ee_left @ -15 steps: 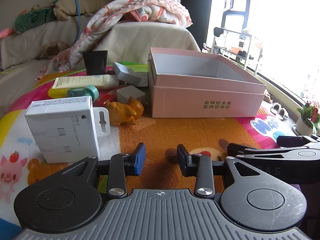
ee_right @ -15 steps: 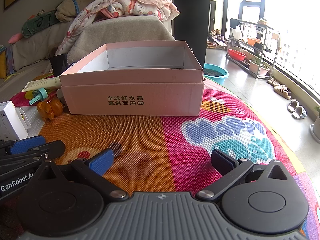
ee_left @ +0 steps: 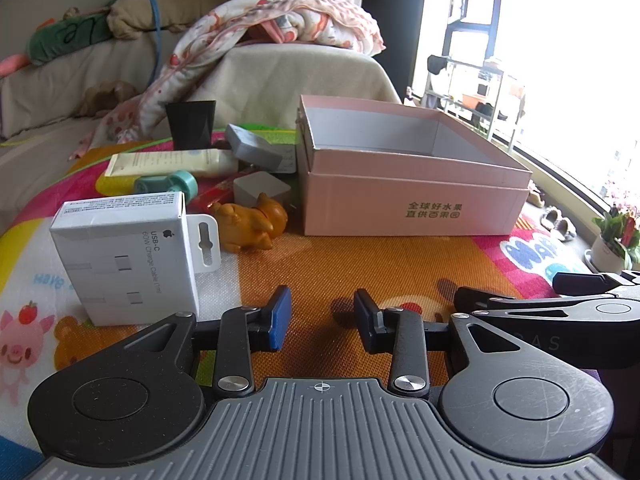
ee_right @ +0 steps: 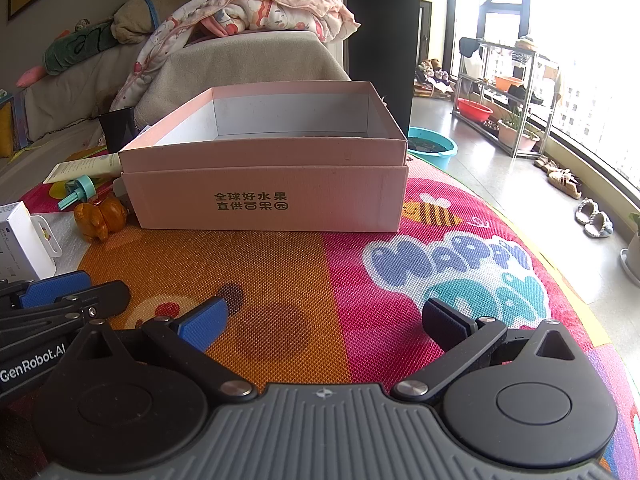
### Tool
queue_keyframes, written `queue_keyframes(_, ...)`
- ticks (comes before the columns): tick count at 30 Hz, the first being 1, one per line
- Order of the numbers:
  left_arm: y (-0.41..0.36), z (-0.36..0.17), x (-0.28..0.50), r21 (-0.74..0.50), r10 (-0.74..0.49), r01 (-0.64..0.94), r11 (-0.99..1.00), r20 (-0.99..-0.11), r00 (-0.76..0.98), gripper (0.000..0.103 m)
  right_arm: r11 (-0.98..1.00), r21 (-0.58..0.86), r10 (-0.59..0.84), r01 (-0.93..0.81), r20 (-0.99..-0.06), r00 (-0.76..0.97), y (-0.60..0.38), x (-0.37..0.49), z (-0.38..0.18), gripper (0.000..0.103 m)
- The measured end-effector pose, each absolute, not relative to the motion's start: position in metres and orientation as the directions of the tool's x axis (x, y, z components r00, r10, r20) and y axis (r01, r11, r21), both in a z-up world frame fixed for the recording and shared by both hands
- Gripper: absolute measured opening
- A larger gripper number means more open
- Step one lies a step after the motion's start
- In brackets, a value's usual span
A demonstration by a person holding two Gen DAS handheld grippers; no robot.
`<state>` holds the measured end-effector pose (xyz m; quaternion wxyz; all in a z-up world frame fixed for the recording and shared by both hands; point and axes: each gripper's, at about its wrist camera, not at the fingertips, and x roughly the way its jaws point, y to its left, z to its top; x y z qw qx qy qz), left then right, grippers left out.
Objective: Organize rigid objects
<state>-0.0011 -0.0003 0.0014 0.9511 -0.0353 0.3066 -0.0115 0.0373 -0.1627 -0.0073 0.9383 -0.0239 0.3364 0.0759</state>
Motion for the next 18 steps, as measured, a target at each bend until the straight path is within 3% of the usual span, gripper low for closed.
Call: queue_keyframes(18, -0.0032, -0.0007, -0.0003, -0.052, -0.020, -0.013, 0.999, -0.585, 0.811, 0.039, 0.987, 0.005, 0.125, -0.158, -0.635, 0.762, -0.1626, 0.0374, -0.0075, 0.103)
